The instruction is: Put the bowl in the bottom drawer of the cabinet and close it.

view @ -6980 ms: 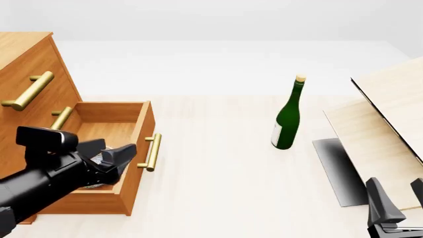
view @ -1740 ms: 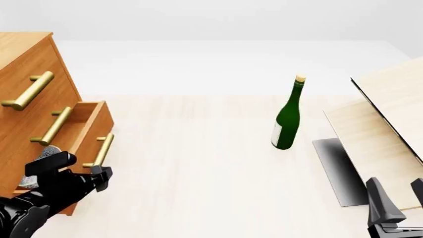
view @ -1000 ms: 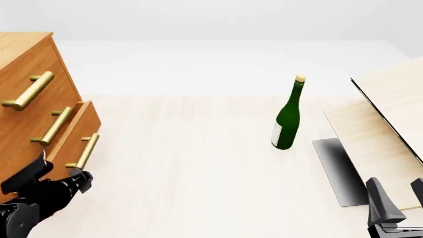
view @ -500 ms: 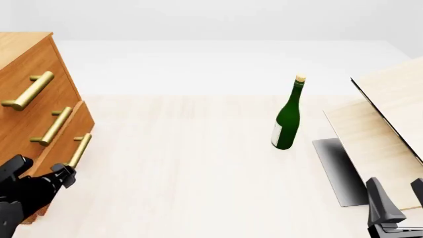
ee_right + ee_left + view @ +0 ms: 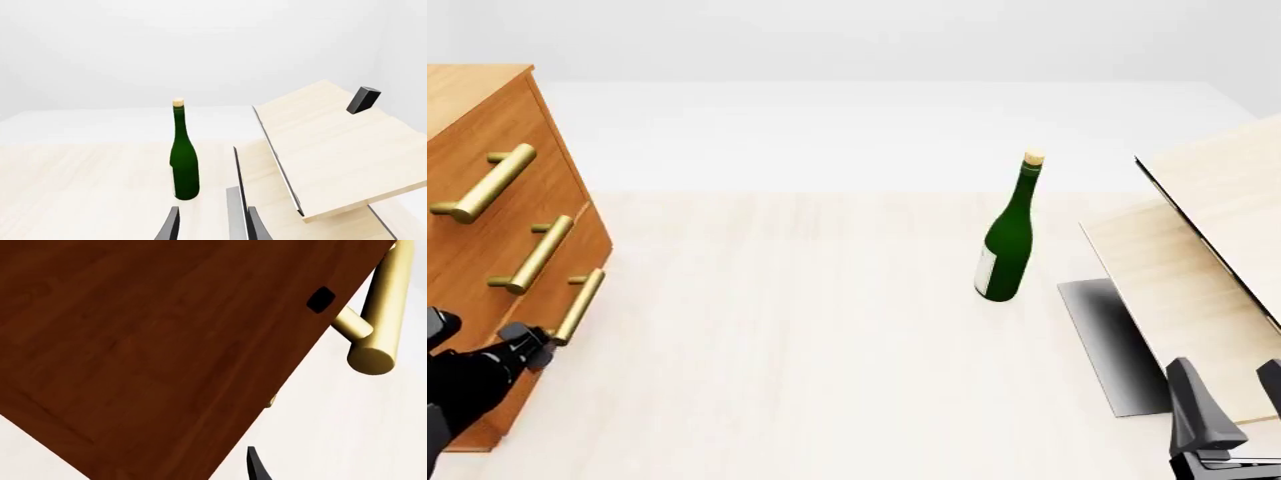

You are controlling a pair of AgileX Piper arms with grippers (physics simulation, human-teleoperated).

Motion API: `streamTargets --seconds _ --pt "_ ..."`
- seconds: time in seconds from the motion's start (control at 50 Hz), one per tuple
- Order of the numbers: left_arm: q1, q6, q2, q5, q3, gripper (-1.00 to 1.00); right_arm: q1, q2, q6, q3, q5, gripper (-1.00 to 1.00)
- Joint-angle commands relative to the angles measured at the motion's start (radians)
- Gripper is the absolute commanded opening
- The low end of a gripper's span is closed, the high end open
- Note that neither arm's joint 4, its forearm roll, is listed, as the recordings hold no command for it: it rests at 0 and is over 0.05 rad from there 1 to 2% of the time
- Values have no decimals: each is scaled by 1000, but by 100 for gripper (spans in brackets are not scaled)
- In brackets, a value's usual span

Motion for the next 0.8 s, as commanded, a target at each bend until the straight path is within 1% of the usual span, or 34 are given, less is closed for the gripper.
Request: streamTargets --seconds 0.02,0.2,0.22,0.26,0.28,0.36,0.38,0.42,0.44,0.48,0.5,0.58,0.62,0.72,0.74,0.76,0.8 --pt "122 118 -34 -4 -11 100 0 0 0 0 0 100" --pt "189 181 -34 -30 8 100 0 0 1 0 0 100" --pt "209 216 -57 -29 13 100 0 0 1 0 0 100" --pt "215 218 -43 -39 15 100 0 0 0 0 0 100" --pt "229 253 -66 -40 21 100 0 0 1 0 0 100" --pt "237 283 -75 -58 31 100 0 0 0 0 -1 100" --pt "246 305 -88 -61 34 100 0 0 1 0 0 100" --pt "256 314 -90 -68 38 100 0 0 1 0 0 100" --pt "261 343 -113 -70 44 100 0 0 1 0 -1 100" --pt "259 340 -106 -75 44 100 0 0 1 0 -1 100" --pt "271 370 -127 -80 53 100 0 0 1 0 0 100" --pt "276 373 -112 -98 56 100 0 0 1 0 -1 100" --pt "298 395 -128 -106 65 100 0 0 1 0 -1 100" --pt "318 411 -132 -119 69 100 0 0 1 0 -1 100" --pt "327 430 -148 -122 74 100 0 0 1 0 -1 100" --pt "323 424 -146 -124 72 100 0 0 1 0 -1 100" --pt "336 434 -149 -129 77 100 0 0 1 0 -1 100"
